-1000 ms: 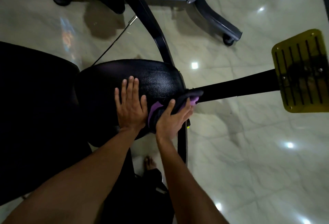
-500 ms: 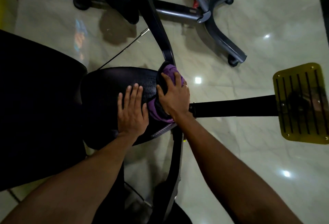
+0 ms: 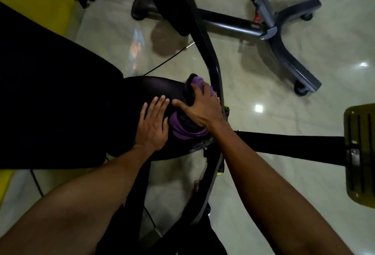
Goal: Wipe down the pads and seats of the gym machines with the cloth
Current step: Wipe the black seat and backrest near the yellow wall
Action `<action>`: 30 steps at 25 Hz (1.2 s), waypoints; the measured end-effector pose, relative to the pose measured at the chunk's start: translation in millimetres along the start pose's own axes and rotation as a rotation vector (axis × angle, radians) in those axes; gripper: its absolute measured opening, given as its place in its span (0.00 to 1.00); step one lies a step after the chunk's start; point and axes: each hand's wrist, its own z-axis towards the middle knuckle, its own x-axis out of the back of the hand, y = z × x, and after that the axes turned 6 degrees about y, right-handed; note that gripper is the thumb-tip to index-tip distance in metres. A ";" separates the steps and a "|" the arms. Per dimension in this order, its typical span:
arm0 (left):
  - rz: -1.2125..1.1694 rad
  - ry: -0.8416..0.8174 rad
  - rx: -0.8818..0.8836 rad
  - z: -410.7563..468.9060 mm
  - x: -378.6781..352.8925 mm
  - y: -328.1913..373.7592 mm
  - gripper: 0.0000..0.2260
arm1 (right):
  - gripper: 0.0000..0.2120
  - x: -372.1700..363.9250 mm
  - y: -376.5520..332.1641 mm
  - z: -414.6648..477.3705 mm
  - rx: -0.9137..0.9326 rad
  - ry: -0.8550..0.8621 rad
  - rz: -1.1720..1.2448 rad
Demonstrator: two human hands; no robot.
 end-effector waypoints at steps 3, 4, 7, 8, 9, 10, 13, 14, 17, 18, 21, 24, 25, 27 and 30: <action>0.088 -0.042 0.010 -2.1 4.2 5.9 0.24 | 0.62 13.4 11.8 -14.3 0.116 -0.199 -0.065; 0.105 -0.075 0.025 -1.7 6.3 7.7 0.25 | 0.63 14.4 15.9 -17.7 0.171 -0.219 -0.116; 0.165 -0.179 0.116 -5.2 16.3 19.5 0.26 | 0.58 10.8 27.3 -26.9 0.275 -0.211 -0.192; 0.175 -0.208 0.170 -7.3 19.4 27.4 0.26 | 0.55 11.1 30.4 -30.2 0.287 -0.202 -0.193; 0.176 -0.228 0.237 -11.0 23.7 38.0 0.26 | 0.51 13.6 33.0 -36.4 0.306 -0.189 -0.194; 0.170 -0.248 0.304 -14.6 27.8 50.0 0.25 | 0.47 17.6 35.7 -44.1 0.326 -0.173 -0.198; 0.152 -0.281 0.430 -31.5 42.0 90.3 0.25 | 0.41 32.0 45.4 -72.3 0.363 -0.167 -0.204; 0.133 -0.276 0.448 -37.3 49.0 103.0 0.24 | 0.39 38.1 49.1 -80.2 0.370 -0.181 -0.215; 0.045 -0.262 0.506 -44.6 71.8 130.5 0.23 | 0.34 62.6 58.5 -92.2 0.401 -0.198 -0.238; 0.030 -0.245 0.517 -45.7 81.3 140.0 0.22 | 0.33 74.0 60.8 -96.6 0.413 -0.203 -0.248; 0.021 -0.181 0.526 -45.4 106.9 165.8 0.21 | 0.31 106.5 65.0 -110.0 0.435 -0.206 -0.266; 0.017 -0.158 0.542 -43.8 127.4 189.4 0.20 | 0.32 136.4 69.8 -126.8 0.448 -0.194 -0.279; 0.011 -0.158 0.555 -41.3 132.5 197.8 0.20 | 0.32 145.1 72.8 -131.0 0.449 -0.194 -0.268; 0.004 -0.150 0.563 -39.6 141.8 224.1 0.20 | 0.33 166.1 84.4 -145.7 0.450 -0.192 -0.241; -0.018 -0.114 0.577 -38.6 157.2 268.6 0.20 | 0.33 201.5 103.2 -168.7 0.473 -0.138 -0.238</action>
